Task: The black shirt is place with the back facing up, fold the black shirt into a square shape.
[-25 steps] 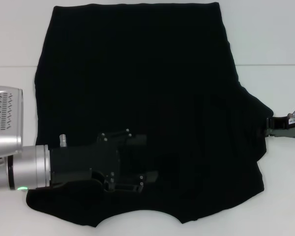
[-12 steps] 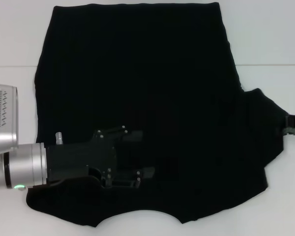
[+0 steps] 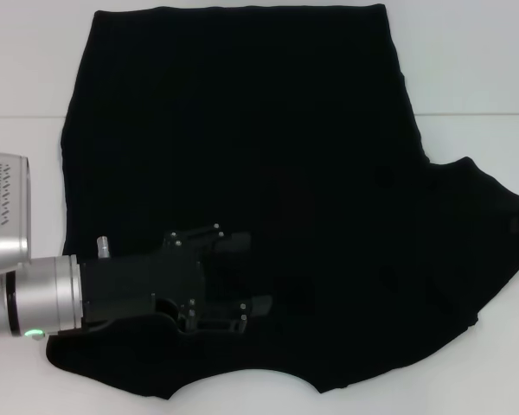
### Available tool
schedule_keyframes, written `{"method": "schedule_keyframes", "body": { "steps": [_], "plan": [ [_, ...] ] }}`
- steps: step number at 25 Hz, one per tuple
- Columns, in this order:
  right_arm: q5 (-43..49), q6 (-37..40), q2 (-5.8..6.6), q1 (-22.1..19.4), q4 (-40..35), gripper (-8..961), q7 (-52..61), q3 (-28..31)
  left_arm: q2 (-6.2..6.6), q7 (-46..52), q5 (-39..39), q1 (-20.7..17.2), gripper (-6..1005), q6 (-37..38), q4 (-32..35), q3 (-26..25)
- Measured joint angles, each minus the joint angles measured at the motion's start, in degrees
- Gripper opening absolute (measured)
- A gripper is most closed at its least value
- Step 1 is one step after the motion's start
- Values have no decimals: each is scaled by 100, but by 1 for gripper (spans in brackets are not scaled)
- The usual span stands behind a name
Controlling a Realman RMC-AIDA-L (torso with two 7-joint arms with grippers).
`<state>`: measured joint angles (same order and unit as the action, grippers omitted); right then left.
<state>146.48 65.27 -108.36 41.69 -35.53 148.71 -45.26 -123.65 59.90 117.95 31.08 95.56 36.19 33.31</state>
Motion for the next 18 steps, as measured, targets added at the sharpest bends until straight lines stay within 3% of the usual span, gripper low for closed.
{"method": "schedule_keyframes", "body": {
  "steps": [13, 18],
  "plan": [
    [4, 12, 36, -9, -84, 11, 0, -3, -17, 57, -1, -14, 874, -11, -5, 1],
    [-29, 60, -24, 59, -136, 10, 0, -2, -19, 71, -1, -14, 875, -18, -14, 1]
  ]
}}
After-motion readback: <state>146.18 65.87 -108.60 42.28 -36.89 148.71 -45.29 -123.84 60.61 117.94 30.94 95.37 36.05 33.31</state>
